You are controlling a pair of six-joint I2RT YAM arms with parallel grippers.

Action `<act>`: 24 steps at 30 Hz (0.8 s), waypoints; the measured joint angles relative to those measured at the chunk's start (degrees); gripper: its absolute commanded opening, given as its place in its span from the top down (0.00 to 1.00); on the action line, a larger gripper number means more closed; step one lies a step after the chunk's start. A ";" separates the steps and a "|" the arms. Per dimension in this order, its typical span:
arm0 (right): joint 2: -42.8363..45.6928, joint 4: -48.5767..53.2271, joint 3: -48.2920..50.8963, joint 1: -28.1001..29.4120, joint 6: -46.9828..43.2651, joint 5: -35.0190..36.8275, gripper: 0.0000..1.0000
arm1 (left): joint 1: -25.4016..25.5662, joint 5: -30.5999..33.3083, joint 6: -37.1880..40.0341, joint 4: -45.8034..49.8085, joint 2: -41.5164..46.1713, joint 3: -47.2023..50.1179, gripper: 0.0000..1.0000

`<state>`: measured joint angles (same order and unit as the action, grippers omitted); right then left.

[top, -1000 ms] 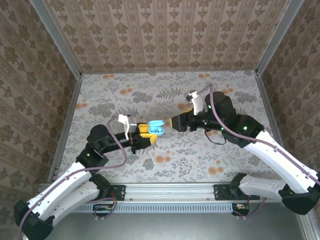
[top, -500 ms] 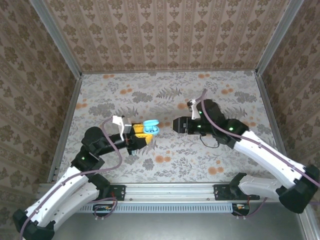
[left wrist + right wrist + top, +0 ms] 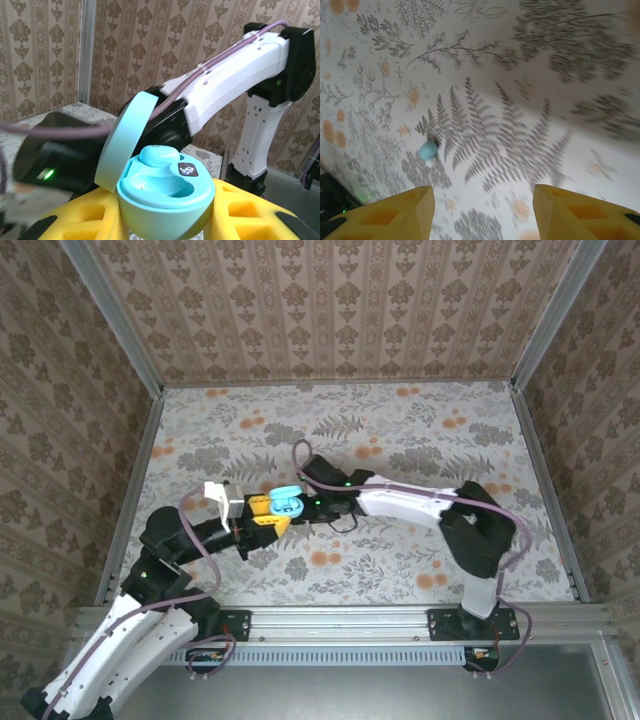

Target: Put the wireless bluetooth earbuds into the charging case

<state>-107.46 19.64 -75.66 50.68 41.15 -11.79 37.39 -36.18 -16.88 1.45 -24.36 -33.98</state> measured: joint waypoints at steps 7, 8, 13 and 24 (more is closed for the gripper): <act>-12.74 2.56 -11.52 4.81 1.55 -0.13 0.48 | -0.02 0.83 0.39 3.85 2.47 -3.30 0.76; -14.10 3.76 -13.29 5.57 1.51 0.44 0.48 | -0.04 0.87 0.44 4.33 2.86 -3.72 0.76; -18.99 10.05 -21.38 8.57 0.79 4.04 0.52 | -0.04 1.25 0.63 6.43 4.15 -4.70 0.76; -24.33 20.96 -31.52 12.39 -1.36 11.17 0.53 | -0.04 1.51 1.07 9.84 5.99 -5.77 0.76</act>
<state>-131.79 40.60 -107.18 63.07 39.79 -0.62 37.34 -34.68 -15.81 11.29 -18.37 -39.75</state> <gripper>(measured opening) 0.472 0.335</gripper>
